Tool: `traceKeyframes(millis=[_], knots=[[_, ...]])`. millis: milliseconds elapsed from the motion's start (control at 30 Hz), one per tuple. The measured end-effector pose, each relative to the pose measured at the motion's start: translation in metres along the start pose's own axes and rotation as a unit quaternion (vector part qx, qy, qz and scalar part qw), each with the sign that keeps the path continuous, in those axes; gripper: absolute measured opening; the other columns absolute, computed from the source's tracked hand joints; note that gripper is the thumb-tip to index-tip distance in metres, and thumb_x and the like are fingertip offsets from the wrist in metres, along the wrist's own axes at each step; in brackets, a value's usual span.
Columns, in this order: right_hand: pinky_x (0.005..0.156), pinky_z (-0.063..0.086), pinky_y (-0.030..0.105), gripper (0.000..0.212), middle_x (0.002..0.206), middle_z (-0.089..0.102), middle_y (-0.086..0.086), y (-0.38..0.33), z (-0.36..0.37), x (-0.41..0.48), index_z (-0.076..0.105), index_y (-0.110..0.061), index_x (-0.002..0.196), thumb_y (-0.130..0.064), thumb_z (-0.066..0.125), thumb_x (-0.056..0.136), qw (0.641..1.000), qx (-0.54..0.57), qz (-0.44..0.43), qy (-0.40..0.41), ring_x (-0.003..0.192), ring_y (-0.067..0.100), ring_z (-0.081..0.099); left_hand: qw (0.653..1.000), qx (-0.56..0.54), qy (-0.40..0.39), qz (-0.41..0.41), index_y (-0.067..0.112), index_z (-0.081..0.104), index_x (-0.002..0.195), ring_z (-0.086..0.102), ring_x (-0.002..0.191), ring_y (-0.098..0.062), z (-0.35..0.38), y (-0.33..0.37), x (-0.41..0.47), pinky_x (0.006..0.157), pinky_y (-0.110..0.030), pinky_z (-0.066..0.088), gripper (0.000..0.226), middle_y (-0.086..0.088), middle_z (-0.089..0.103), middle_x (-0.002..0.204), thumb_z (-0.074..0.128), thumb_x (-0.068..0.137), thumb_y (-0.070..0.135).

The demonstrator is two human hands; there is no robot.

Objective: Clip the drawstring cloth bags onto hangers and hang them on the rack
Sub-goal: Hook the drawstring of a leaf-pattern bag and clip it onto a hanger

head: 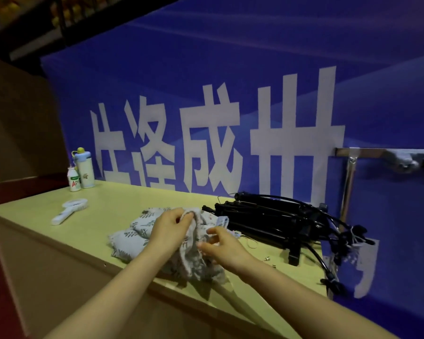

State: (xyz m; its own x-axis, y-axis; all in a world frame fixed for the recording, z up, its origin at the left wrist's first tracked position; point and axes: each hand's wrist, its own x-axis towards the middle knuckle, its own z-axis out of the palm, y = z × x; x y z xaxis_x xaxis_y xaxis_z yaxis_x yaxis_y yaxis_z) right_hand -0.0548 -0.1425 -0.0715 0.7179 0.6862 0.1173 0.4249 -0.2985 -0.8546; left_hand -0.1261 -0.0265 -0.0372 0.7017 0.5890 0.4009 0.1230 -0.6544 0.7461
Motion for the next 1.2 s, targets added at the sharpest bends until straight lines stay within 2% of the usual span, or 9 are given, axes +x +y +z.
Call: traceKeyframes(millis=[333, 467, 567, 767, 933, 1000, 1067, 1133, 1200], knots=[[0.079, 0.054, 0.041, 0.028, 0.102, 0.06, 0.005, -0.056, 0.056, -0.007, 0.049, -0.02, 0.101, -0.038, 0.062, 0.085, 0.994, -0.039, -0.107, 0.006, 0.091, 0.024, 0.061, 0.976, -0.085, 0.202, 0.004, 0.013, 0.037, 0.05, 0.031, 0.05, -0.019, -0.081, 0.02, -0.026, 0.052, -0.028, 0.025, 0.046, -0.003, 0.034, 0.049, 0.05, 0.093, 0.023], [0.065, 0.046, 0.026, 0.003, 0.081, 0.055, -0.002, -0.086, 0.075, -0.022, 0.049, -0.017, 0.091, -0.019, 0.051, 0.093, 0.987, 0.058, -0.134, -0.063, 0.07, 0.012, 0.053, 0.965, -0.132, 0.219, 0.052, -0.01, 0.049, 0.061, 0.037, 0.057, -0.022, -0.102, 0.037, -0.049, 0.057, -0.033, 0.032, 0.044, -0.016, 0.041, 0.058, 0.051, 0.091, 0.023], [0.058, 0.038, 0.008, 0.033, 0.071, 0.046, -0.011, -0.096, 0.085, -0.037, 0.046, -0.023, 0.073, -0.001, 0.04, 0.096, 0.979, 0.12, -0.12, -0.115, 0.063, -0.002, 0.043, 0.959, -0.169, 0.215, 0.068, 0.001, 0.042, 0.055, 0.033, 0.058, -0.023, -0.105, 0.044, -0.07, 0.057, -0.034, 0.029, 0.04, -0.015, 0.035, 0.058, 0.052, 0.09, 0.019], [0.054, 0.044, 0.018, 0.02, 0.067, 0.055, 0.0, -0.04, 0.078, -0.064, 0.054, -0.013, 0.075, -0.011, 0.048, 0.094, 0.966, 0.245, 0.008, -0.077, 0.058, 0.009, 0.052, 0.947, -0.31, 0.073, -0.054, 0.002, 0.061, 0.078, 0.052, 0.07, -0.027, -0.08, 0.002, -0.086, 0.07, -0.038, 0.043, 0.023, -0.019, 0.056, 0.075, 0.065, 0.081, 0.025], [0.067, 0.047, 0.037, 0.019, 0.071, 0.059, 0.016, 0.02, 0.039, -0.075, 0.056, -0.003, 0.08, -0.014, 0.048, 0.094, 0.985, 0.17, 0.019, 0.027, 0.062, 0.028, 0.056, 0.903, -0.394, -0.11, -0.132, 0.001, 0.068, 0.085, 0.066, 0.064, -0.021, -0.037, -0.027, -0.092, 0.065, -0.026, 0.054, 0.016, -0.013, 0.07, 0.074, 0.069, 0.079, 0.016], [0.058, 0.051, 0.03, 0.024, 0.068, 0.064, 0.017, 0.039, 0.024, -0.087, 0.059, 0.001, 0.078, -0.014, 0.05, 0.094, 0.988, 0.151, 0.013, 0.043, 0.057, 0.024, 0.061, 0.883, -0.415, -0.16, -0.152, 0.003, 0.071, 0.091, 0.067, 0.077, -0.023, -0.012, -0.032, -0.098, 0.077, -0.032, 0.053, 0.03, -0.013, 0.073, 0.085, 0.072, 0.068, 0.022], [0.041, 0.037, 0.017, 0.028, 0.051, 0.05, 0.005, 0.048, 0.008, -0.103, 0.051, -0.004, 0.068, -0.009, 0.049, 0.095, 0.986, 0.161, 0.014, 0.035, 0.037, 0.006, 0.046, 0.862, -0.434, -0.182, -0.19, 0.007, 0.072, 0.094, 0.068, 0.084, -0.024, 0.011, -0.034, -0.105, 0.087, -0.038, 0.051, 0.038, -0.011, 0.073, 0.089, 0.072, 0.062, 0.029], [0.034, 0.024, 0.015, 0.03, 0.044, 0.033, -0.001, 0.053, -0.004, -0.115, 0.044, -0.008, 0.066, -0.007, 0.049, 0.095, 0.984, 0.177, 0.01, 0.01, 0.03, 0.005, 0.029, 0.843, -0.455, -0.189, -0.217, 0.01, 0.072, 0.104, 0.064, 0.102, -0.027, 0.029, -0.036, -0.107, 0.102, -0.044, 0.045, 0.051, -0.014, 0.071, 0.107, 0.075, 0.06, 0.037], [0.035, 0.025, 0.017, 0.028, 0.045, 0.036, -0.002, 0.058, -0.018, -0.12, 0.048, -0.009, 0.066, -0.011, 0.054, 0.094, 0.989, 0.15, 0.013, 0.007, 0.032, 0.007, 0.032, 0.815, -0.49, -0.192, -0.241, 0.013, 0.069, 0.113, 0.06, 0.114, -0.03, 0.046, -0.037, -0.107, 0.108, -0.047, 0.04, 0.059, -0.015, 0.066, 0.12, 0.076, 0.063, 0.041]])
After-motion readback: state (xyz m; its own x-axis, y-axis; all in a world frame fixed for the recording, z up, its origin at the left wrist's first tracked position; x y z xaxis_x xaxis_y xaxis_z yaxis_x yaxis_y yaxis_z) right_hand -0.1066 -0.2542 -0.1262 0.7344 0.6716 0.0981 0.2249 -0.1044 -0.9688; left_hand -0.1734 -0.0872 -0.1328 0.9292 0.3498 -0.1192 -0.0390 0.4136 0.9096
